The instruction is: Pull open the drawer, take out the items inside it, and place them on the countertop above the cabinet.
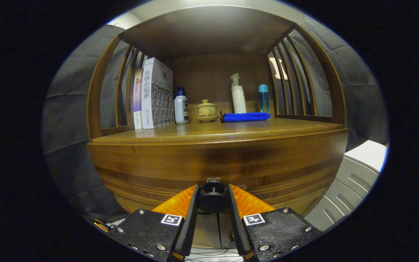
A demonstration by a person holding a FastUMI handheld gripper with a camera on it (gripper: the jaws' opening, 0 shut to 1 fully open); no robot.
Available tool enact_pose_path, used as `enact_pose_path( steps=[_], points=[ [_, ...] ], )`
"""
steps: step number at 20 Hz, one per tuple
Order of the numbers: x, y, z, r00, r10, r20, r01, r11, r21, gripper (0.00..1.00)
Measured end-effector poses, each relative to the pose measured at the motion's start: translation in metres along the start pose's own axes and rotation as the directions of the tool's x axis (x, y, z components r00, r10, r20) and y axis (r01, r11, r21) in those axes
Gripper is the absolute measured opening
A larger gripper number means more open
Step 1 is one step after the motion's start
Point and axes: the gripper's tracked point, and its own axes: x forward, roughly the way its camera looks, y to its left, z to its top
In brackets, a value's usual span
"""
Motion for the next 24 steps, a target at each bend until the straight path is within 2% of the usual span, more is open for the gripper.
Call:
enact_pose_path(
  steps=[6, 9, 13, 18, 21, 24],
  points=[
    [-0.004, -0.001, -0.006, 0.998, -0.018, -0.053, 0.018, 1.000, -0.004, 0.30],
    [-0.022, -0.004, -0.008, 0.999, -0.017, -0.052, 0.017, 1.000, 0.011, 0.29],
    [-0.062, -0.003, -0.018, 0.999, 0.023, -0.036, -0.022, 0.999, 0.033, 0.29],
    [-0.107, -0.002, -0.030, 0.999, 0.004, -0.039, -0.003, 1.000, 0.020, 0.29],
    [-0.126, 0.003, -0.034, 1.000, 0.000, -0.013, 0.000, 0.998, 0.060, 0.28],
    [-0.139, 0.002, -0.039, 1.000, -0.011, -0.020, 0.012, 1.000, 0.024, 0.29]
  ],
)
